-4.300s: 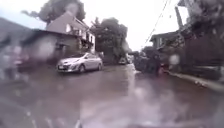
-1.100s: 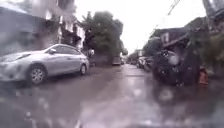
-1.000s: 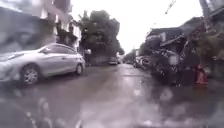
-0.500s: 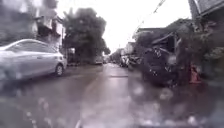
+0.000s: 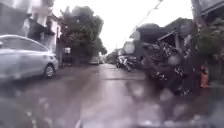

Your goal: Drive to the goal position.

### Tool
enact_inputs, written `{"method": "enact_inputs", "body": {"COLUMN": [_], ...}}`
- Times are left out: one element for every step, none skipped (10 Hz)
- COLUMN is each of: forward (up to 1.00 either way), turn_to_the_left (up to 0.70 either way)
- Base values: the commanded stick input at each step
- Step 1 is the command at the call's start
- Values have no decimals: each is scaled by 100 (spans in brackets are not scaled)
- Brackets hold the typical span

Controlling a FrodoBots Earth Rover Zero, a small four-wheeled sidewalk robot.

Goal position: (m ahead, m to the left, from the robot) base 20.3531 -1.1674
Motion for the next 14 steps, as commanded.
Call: {"method": "enact_inputs", "body": {"forward": [100,100,100,100,100,100,100,100,100,100,100,100,100,100], "turn_to_the_left": [27,23,0,0,0,0,0,0,0,0,0,0,0,0]}}
